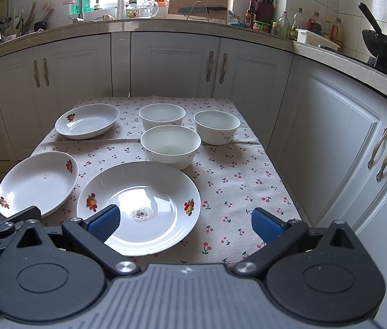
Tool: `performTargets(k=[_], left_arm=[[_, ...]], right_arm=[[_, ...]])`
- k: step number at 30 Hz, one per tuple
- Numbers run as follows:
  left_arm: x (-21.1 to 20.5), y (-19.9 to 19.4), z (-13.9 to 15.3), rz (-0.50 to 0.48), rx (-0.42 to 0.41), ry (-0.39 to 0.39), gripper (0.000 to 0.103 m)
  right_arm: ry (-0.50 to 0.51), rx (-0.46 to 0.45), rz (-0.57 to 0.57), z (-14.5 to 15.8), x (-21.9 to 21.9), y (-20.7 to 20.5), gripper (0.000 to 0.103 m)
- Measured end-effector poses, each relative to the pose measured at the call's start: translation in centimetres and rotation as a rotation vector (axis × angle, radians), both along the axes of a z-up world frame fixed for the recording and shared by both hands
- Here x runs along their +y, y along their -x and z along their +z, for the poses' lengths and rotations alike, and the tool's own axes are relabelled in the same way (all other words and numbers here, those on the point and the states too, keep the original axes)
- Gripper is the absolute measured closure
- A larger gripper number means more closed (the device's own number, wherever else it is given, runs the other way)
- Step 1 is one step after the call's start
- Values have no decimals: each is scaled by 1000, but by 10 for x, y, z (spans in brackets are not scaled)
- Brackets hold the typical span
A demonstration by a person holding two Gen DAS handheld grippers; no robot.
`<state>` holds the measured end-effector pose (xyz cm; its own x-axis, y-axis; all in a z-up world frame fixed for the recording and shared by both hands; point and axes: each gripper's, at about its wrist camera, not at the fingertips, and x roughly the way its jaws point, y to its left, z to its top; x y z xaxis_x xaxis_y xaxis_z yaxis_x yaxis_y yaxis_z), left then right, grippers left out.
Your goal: Organize plates and bowls
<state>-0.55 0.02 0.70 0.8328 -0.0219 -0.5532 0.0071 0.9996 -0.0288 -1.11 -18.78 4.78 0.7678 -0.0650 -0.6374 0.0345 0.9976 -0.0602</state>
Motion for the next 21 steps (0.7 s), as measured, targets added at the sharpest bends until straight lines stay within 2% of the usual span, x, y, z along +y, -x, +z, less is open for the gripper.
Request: performTargets(k=[12, 21], left_arm=[[1, 0, -2, -5, -3, -1, 1], [8, -10, -4, -6, -10, -10, 1]], right_arm=[[-8, 2, 1, -1, -1, -2, 0], [-56, -21, 19, 1, -6, -13, 0]])
